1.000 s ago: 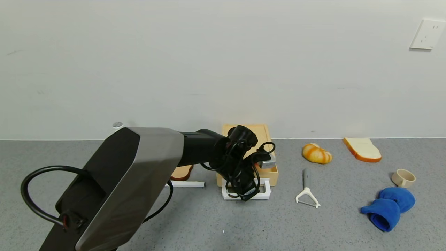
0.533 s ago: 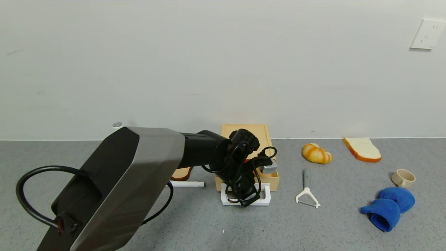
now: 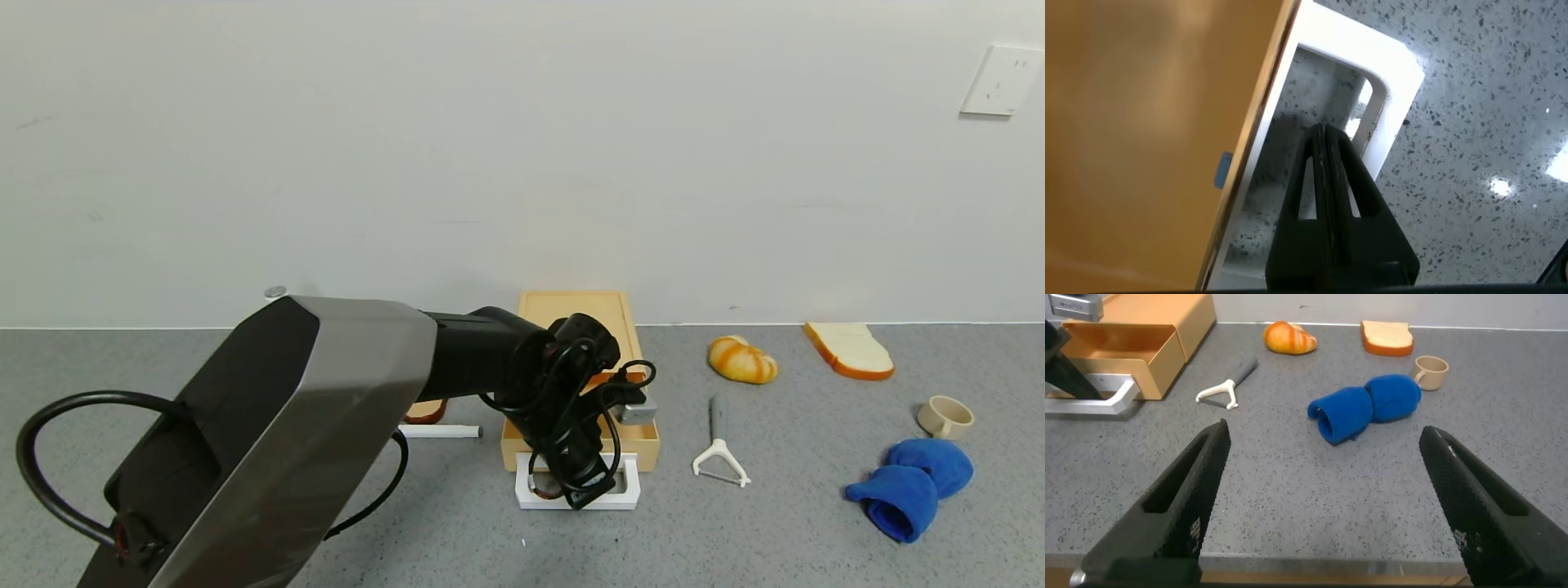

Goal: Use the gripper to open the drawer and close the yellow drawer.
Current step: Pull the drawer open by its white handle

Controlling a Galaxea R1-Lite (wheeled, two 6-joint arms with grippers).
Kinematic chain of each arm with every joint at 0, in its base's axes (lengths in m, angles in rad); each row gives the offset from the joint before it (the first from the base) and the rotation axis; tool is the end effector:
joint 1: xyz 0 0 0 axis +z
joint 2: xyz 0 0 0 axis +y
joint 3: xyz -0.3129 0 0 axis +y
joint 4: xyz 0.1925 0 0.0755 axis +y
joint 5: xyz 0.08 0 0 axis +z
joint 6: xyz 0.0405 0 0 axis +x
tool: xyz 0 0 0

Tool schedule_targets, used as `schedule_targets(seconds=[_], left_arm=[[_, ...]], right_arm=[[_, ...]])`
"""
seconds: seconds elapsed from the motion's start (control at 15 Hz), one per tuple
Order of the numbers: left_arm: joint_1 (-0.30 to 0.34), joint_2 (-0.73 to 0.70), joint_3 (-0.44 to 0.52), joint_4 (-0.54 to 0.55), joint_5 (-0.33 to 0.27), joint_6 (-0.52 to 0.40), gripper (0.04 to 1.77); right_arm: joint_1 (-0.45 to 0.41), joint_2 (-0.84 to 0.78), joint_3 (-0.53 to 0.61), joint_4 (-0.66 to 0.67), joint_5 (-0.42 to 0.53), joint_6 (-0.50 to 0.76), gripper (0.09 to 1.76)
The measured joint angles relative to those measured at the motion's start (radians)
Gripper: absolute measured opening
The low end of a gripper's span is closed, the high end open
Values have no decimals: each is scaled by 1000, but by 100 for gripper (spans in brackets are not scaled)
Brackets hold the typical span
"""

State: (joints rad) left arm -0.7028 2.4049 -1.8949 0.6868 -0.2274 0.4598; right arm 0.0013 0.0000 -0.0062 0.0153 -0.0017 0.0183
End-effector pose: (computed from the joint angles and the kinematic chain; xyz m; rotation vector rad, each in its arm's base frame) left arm 0.3606 -0.3174 0.0709 0.6654 1.0037 -1.0864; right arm -0.0004 -0.0001 0.0756 0.0183 0.0091 -0.0005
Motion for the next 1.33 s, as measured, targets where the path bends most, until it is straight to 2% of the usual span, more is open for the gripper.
schedule_targets(seconds=[0.73,1.33], left_arm=[[-50,-55,129,-12,3,-86,11],[-75,-89,170,-5,3,-110,11]], right_arm=[[0,0,0,0,0,0,170],[0,0,0,0,0,0,170]])
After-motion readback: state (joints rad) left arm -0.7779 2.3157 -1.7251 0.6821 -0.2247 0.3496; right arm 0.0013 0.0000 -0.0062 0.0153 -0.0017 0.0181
